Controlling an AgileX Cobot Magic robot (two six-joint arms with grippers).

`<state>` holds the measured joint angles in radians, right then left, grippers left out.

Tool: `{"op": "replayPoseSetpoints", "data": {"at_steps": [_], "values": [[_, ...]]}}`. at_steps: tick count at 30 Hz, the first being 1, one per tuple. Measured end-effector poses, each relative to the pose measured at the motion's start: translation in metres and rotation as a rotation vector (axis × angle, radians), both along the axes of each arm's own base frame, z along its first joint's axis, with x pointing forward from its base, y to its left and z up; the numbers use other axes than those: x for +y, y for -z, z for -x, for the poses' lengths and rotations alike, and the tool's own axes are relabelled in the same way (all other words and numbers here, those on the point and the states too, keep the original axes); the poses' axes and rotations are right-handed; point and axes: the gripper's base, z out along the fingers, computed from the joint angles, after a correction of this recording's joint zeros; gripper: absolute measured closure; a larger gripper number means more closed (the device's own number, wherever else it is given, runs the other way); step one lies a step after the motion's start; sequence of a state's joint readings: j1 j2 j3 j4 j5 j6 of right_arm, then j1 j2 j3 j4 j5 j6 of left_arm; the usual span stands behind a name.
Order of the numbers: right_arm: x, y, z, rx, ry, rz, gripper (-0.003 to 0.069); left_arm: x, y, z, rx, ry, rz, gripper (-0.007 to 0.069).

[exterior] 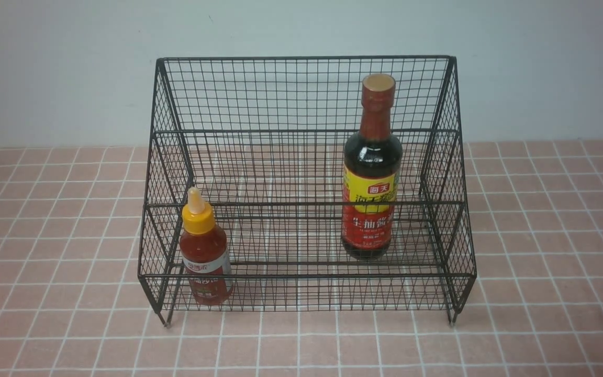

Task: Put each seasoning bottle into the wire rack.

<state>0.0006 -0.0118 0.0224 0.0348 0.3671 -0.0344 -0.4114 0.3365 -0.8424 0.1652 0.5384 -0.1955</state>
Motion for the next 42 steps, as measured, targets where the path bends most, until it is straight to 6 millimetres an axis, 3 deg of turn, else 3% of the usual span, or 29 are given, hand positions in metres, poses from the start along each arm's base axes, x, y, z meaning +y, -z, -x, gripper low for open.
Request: {"op": "replayPoseSetpoints", "data": {"at_steps": [7, 10, 11, 12, 14, 20, 27, 29, 42], "values": [[0.000, 0.000, 0.000, 0.000, 0.000, 0.000, 0.0670, 0.010, 0.017, 0.015, 0.053, -0.038, -0.033, 0.0631], [0.000, 0.000, 0.000, 0.000, 0.000, -0.001, 0.0670, 0.012, 0.053, 0.022, 0.070, -0.089, -0.059, 0.0631], [0.000, 0.000, 0.000, 0.000, 0.000, -0.001, 0.0670, 0.012, 0.055, 0.023, 0.071, -0.094, -0.065, 0.0631], [0.000, 0.000, 0.000, 0.000, 0.000, -0.001, 0.0670, 0.010, 0.078, 0.023, 0.084, -0.113, -0.088, 0.0631], [0.000, 0.000, 0.000, 0.000, 0.000, -0.001, 0.0670, 0.009, 0.100, 0.021, 0.094, -0.137, -0.122, 0.0631], [0.000, 0.000, 0.000, 0.002, 0.000, -0.002, 0.0670, -0.001, 0.184, -0.007, 0.213, -0.166, -0.217, 0.0631], [0.000, 0.000, 0.000, 0.002, 0.000, -0.002, 0.0670, -0.001, 0.238, -0.017, 0.332, -0.165, -0.253, 0.0631], [0.000, 0.000, 0.000, 0.002, 0.000, -0.002, 0.0670, -0.002, 0.246, -0.018, 0.350, -0.163, -0.256, 0.0631], [0.000, 0.000, 0.000, 0.002, 0.000, -0.004, 0.0670, -0.002, 0.245, -0.019, 0.318, -0.167, -0.248, 0.0631]]}}
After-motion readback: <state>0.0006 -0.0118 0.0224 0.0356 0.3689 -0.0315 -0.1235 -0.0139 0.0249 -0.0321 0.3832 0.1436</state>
